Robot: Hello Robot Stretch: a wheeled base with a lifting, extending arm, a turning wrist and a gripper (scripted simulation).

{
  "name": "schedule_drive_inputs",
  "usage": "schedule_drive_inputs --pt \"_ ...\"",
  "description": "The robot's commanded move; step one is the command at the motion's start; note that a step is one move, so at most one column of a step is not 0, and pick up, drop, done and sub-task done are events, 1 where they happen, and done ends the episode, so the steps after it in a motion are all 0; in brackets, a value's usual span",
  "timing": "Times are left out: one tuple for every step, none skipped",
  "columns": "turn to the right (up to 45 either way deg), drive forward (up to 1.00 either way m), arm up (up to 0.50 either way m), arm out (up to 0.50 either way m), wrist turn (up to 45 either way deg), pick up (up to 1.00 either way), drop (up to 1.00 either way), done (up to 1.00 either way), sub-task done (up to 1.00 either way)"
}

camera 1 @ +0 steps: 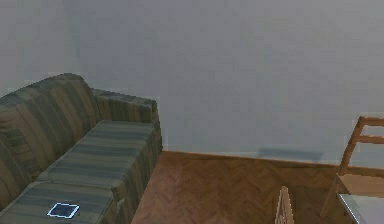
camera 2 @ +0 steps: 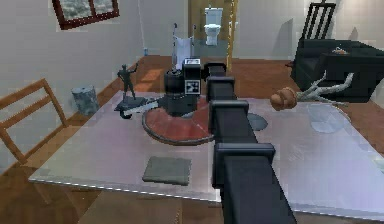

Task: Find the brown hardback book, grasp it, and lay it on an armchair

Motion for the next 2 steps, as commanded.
schedule_drive_inputs --pt "0.0 0.0 0.0 0.0 42.0 0.0 0.0 0.0 0.0" --pt "0.0 0.0 -0.06 0.0 0.0 0.0 0.0 0.0 0.0"
